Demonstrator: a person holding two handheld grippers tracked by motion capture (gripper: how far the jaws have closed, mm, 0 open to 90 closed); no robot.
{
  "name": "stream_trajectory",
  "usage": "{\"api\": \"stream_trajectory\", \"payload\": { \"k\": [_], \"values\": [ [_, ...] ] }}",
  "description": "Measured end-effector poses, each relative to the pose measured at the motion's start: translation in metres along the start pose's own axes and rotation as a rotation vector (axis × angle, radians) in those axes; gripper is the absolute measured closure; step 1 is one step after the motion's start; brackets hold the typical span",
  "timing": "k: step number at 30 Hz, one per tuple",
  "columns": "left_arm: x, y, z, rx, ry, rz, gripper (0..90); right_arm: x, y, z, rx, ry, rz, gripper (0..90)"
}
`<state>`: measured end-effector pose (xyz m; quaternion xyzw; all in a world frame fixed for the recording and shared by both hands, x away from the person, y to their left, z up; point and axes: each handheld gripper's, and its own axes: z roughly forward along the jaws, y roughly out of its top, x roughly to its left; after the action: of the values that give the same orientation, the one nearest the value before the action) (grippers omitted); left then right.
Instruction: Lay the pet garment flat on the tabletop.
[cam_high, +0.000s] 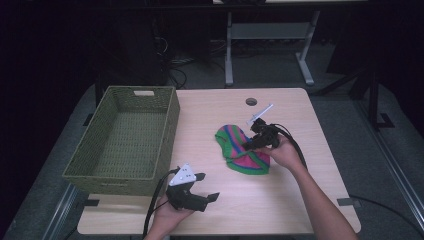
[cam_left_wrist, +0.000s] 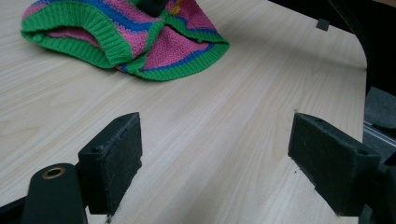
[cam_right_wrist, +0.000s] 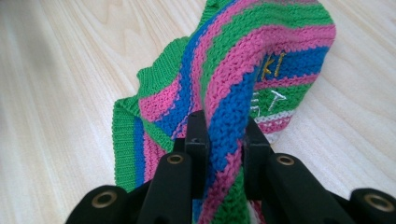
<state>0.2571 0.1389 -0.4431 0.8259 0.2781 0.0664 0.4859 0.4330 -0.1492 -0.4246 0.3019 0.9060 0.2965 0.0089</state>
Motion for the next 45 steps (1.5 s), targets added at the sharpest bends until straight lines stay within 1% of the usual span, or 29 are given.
{"api": "stream_trajectory", "payload": {
  "k": [4,7,9,11,12,14,17,20,23,26,29,36,37,38,40,41,42,44,45],
  "values": [
    [0.000,0.000,-0.001,-0.001,0.003,0.006,17.2,0.000,-0.001,-0.004,-0.011,0.010,0.006,77.6],
    [0.000,0.000,-0.001,-0.002,0.003,0.003,17.2,-0.001,-0.002,-0.010,-0.024,0.023,0.011,77.6],
    [0.001,0.000,-0.001,-0.004,0.001,0.001,17.2,-0.001,-0.002,-0.012,-0.028,0.022,0.012,77.6],
    [0.001,0.000,-0.002,-0.006,0.003,0.004,17.2,-0.001,-0.002,-0.016,-0.047,0.030,0.011,77.6],
    [0.001,0.000,-0.002,-0.006,0.003,0.004,17.2,-0.001,-0.002,-0.016,-0.047,0.030,0.011,77.6],
    [0.002,0.000,-0.004,-0.013,0.009,-0.002,17.2,0.001,-0.002,-0.018,-0.049,0.032,0.003,77.7],
    [0.004,-0.001,-0.005,-0.007,0.013,0.001,17.2,0.004,-0.002,-0.024,-0.059,0.033,-0.010,77.6],
    [0.003,-0.001,-0.004,-0.017,0.010,-0.010,17.2,0.006,-0.002,-0.029,-0.070,0.037,-0.008,77.7],
    [0.002,0.000,-0.004,-0.020,0.008,-0.007,17.2,0.009,-0.002,-0.039,-0.096,0.046,-0.004,77.8],
    [0.002,0.000,-0.005,-0.016,0.011,0.001,17.2,0.011,-0.003,-0.043,-0.104,0.041,-0.005,77.8],
    [0.002,0.000,-0.005,-0.021,0.010,-0.007,17.2,0.016,-0.003,-0.051,-0.115,0.033,-0.020,77.8],
    [0.002,-0.001,-0.005,-0.022,0.014,-0.009,17.2,0.024,-0.003,-0.063,-0.136,0.041,-0.029,77.8],
    [0.002,-0.001,-0.006,-0.017,0.014,-0.005,17.2,0.027,-0.003,-0.066,-0.137,0.046,-0.027,77.8],
    [0.002,-0.001,-0.006,-0.017,0.014,-0.005,17.2,0.029,-0.003,-0.067,-0.141,0.041,-0.033,77.8],
    [0.002,-0.001,-0.006,-0.026,0.014,-0.009,17.2,0.031,-0.003,-0.069,-0.142,0.038,-0.037,77.8],
    [0.002,-0.001,-0.006,-0.030,0.013,-0.013,17.1,0.035,-0.004,-0.073,-0.149,0.046,-0.041,77.8],
    [0.003,-0.001,-0.007,-0.024,0.014,-0.005,17.1,0.035,-0.004,-0.073,-0.149,0.046,-0.041,77.8],
    [0.003,-0.001,-0.007,-0.024,0.016,-0.005,17.1,0.039,-0.005,-0.077,-0.155,0.047,-0.044,77.8],
    [0.003,-0.001,-0.007,-0.023,0.017,-0.006,17.1,0.044,-0.006,-0.082,-0.164,0.049,-0.041,77.8]
  ]
}}
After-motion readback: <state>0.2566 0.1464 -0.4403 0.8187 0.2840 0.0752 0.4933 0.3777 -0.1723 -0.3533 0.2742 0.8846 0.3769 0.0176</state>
